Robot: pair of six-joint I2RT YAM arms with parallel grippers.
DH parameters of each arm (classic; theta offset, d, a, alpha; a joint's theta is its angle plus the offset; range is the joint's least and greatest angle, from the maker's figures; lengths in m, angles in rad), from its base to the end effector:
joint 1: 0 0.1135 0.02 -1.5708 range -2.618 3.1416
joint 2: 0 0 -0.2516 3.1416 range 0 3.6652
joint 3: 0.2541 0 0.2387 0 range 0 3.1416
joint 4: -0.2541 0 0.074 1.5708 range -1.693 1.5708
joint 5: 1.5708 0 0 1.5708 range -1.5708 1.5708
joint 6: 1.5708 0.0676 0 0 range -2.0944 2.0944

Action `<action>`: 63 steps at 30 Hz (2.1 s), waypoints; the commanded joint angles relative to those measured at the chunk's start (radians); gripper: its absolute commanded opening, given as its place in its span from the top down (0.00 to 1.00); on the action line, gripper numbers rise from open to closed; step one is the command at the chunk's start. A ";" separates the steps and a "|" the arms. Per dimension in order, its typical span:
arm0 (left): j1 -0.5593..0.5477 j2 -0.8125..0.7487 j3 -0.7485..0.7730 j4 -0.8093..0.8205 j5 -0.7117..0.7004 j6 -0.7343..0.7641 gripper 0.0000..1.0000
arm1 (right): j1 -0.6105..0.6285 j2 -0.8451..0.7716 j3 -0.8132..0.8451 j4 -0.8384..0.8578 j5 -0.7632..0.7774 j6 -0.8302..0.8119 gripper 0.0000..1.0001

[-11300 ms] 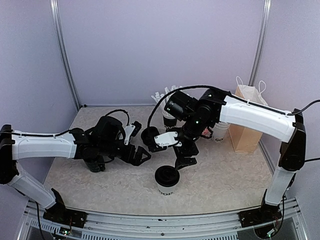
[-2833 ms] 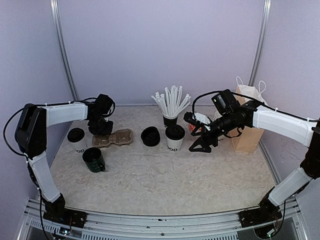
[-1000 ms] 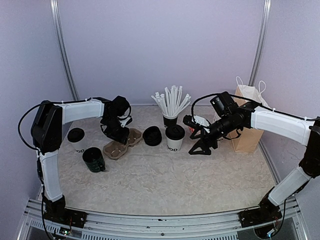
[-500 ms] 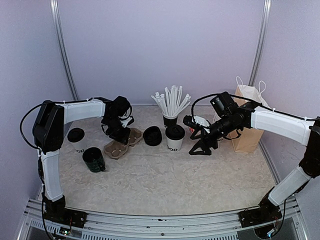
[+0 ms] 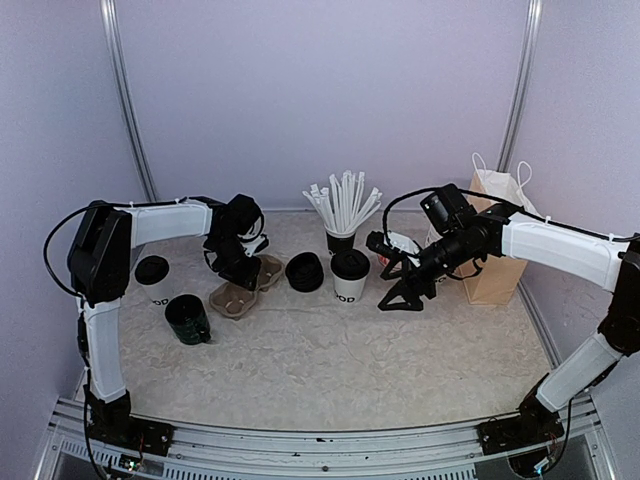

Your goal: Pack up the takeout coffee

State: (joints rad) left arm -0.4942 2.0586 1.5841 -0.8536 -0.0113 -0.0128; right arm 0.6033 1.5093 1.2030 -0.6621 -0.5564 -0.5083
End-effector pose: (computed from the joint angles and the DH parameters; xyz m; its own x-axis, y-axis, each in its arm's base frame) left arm 0.3568 -0.1914 0.1461 -0.8605 0.4491 -0.2404 0.4609 0.8874 0.0079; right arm 0.2411 0.2095 0.2439 -0.2383 -0.6661 -0.7068 -0.9664 0.2350 0.1044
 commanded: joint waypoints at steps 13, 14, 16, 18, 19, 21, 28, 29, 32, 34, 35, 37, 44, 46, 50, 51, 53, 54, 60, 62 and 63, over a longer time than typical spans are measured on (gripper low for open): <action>-0.007 -0.207 -0.070 -0.009 -0.041 -0.050 0.66 | -0.163 -0.091 0.336 -0.174 0.079 -0.040 0.13; -0.011 -0.235 -0.075 -0.011 -0.046 -0.054 0.66 | -0.199 -0.097 0.378 -0.184 0.085 -0.039 0.13; -0.018 -0.272 -0.083 -0.013 -0.056 -0.057 0.66 | -0.266 -0.122 0.441 -0.180 0.127 -0.022 0.13; -0.021 -0.314 -0.093 -0.009 -0.057 -0.062 0.66 | -0.341 -0.150 0.482 -0.160 0.176 0.011 0.12; -0.022 -0.332 -0.095 -0.006 -0.057 -0.064 0.66 | -0.382 -0.163 0.496 -0.148 0.206 0.031 0.12; -0.025 -0.364 -0.094 0.001 -0.055 -0.066 0.66 | -0.460 -0.188 0.507 -0.125 0.289 0.068 0.11; -0.061 -0.430 -0.098 0.021 -0.054 -0.044 0.65 | -0.714 -0.208 0.436 -0.138 0.522 0.176 0.12; -0.065 -0.434 -0.101 0.026 -0.050 -0.042 0.65 | -0.733 -0.189 0.435 -0.160 0.533 0.183 0.11; -0.073 -0.453 -0.115 0.042 -0.035 -0.035 0.65 | -0.771 -0.122 0.454 -0.212 0.545 0.198 0.11; -0.075 -0.461 -0.123 0.050 -0.022 -0.032 0.65 | -0.791 -0.071 0.482 -0.231 0.526 0.210 0.11; -0.075 -0.466 -0.126 0.050 -0.020 -0.031 0.65 | -0.799 -0.043 0.502 -0.244 0.511 0.216 0.10; -0.076 -0.469 -0.133 0.050 -0.019 -0.026 0.65 | -0.808 0.008 0.538 -0.261 0.481 0.223 0.10; -0.078 -0.482 -0.156 0.065 -0.011 -0.029 0.65 | -0.810 0.137 0.641 -0.275 0.429 0.218 0.10; -0.078 -0.479 -0.161 0.071 -0.008 -0.030 0.65 | -0.810 0.151 0.655 -0.277 0.419 0.217 0.12; -0.078 -0.466 -0.152 0.069 -0.005 -0.028 0.65 | -0.817 0.171 0.667 -0.281 0.409 0.210 0.21; -0.078 -0.464 -0.147 0.067 -0.003 -0.027 0.65 | -0.821 0.182 0.676 -0.291 0.389 0.210 0.25; -0.078 -0.462 -0.141 0.066 -0.004 -0.026 0.65 | -0.833 0.196 0.686 -0.306 0.358 0.221 0.32; -0.078 -0.462 -0.137 0.065 -0.003 -0.023 0.65 | -0.838 0.202 0.688 -0.307 0.352 0.226 0.33; -0.078 -0.470 -0.140 0.058 -0.001 -0.023 0.65 | -0.855 0.233 0.681 -0.328 0.328 0.245 0.39; -0.079 -0.474 -0.145 0.058 -0.003 -0.025 0.65 | -0.864 0.241 0.682 -0.333 0.305 0.247 0.47; -0.079 -0.477 -0.146 0.060 -0.001 -0.026 0.65 | -0.871 0.243 0.683 -0.334 0.292 0.247 0.53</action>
State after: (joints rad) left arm -0.5686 1.6093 1.4330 -0.8082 -0.0257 -0.0471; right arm -0.2386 1.7340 1.8690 -0.9638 -0.2077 -0.2783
